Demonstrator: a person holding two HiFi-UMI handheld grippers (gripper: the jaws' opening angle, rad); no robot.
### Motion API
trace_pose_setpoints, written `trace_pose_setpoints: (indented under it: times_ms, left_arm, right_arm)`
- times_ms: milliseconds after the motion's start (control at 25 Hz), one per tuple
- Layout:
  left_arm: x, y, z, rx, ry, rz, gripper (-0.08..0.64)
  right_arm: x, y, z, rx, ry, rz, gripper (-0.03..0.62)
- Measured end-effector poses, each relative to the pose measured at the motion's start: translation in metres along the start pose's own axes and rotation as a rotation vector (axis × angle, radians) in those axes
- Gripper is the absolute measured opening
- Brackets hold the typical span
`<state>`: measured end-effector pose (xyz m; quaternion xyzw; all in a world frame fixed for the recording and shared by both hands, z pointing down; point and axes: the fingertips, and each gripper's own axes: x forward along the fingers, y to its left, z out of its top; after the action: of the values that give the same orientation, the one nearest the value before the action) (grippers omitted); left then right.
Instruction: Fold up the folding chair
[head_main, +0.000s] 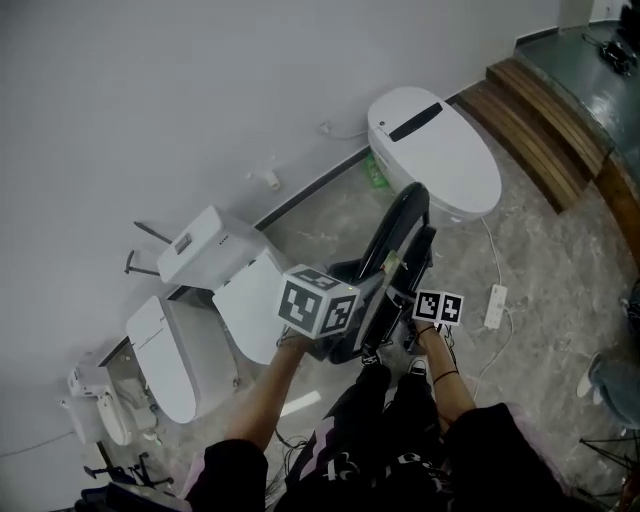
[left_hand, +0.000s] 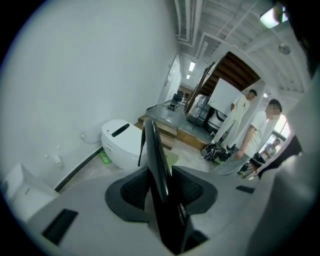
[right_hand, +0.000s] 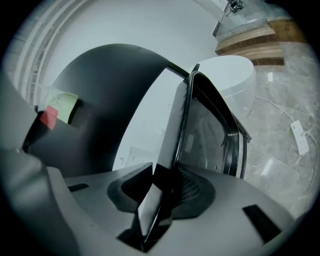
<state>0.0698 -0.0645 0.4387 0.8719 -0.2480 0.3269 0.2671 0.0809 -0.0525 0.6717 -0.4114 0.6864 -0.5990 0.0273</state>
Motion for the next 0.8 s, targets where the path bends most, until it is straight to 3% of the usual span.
trace_pose_setpoints:
  times_ms: [80,240,520,800]
  left_arm:
    - [-0.005,0.018,0.000,-0.004,0.006,0.016,0.124]
    - [-0.016,0.050,0.003,-0.092,-0.033,-0.041,0.124]
    - [-0.026,0.080,0.008,-0.290,-0.145,-0.218,0.115]
    - [-0.023,0.105,0.025,-0.256,-0.123,-0.195,0.114]
  right_arm:
    - [0.012,0.005,0.003,0.028,-0.015,0.005,0.110]
    - [0.032,0.017,0.007,0.054,-0.019,0.016,0.103]
    - [0.052,0.025,0.009,0.101,-0.039,0.009,0.091]
    - [0.070,0.028,0.025,0.198,-0.002,-0.003,0.083]
